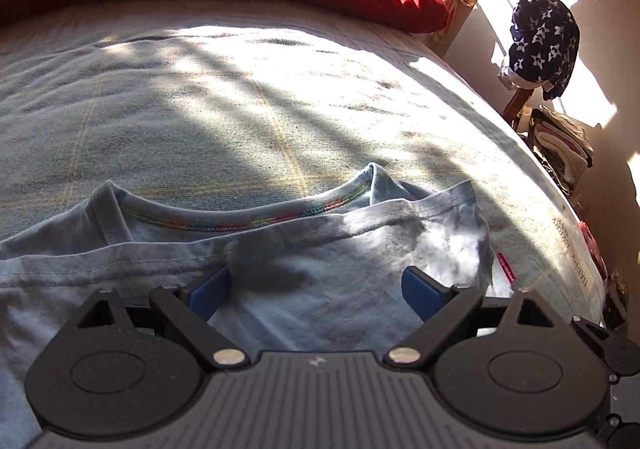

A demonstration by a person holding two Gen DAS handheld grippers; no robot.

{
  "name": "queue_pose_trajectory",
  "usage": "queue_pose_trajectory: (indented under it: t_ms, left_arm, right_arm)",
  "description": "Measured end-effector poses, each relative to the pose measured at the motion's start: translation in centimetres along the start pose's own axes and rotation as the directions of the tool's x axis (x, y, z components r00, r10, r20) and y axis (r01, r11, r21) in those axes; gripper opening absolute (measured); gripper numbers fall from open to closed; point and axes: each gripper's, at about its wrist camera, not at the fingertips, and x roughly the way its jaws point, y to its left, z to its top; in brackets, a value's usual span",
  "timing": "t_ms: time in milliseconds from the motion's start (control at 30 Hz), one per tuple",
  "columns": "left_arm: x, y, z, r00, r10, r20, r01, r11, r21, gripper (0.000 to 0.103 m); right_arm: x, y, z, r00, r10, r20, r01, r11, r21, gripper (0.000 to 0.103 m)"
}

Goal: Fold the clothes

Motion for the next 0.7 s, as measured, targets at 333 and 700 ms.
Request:
queue_pose_trajectory:
  t_ms: [333,700]
  left_arm:
    - [-0.8,-6.5,0.8,0.964,-0.246,-0.106,0.257,0.96,0.114,0.092]
    - [6.4,-9.2,2.8,0.879,-0.43,-0.206,0.444,0.896,0.024,0.092]
  right_arm:
    - [-1.6,0.6,-0.2,0.999,-0.011,0.045,0.013,0.999,-0.047,0.103]
    - [-2.4,0.3,-1.4,0.999,0.012,0.045,-0.011,1.0,-0.024,0.103]
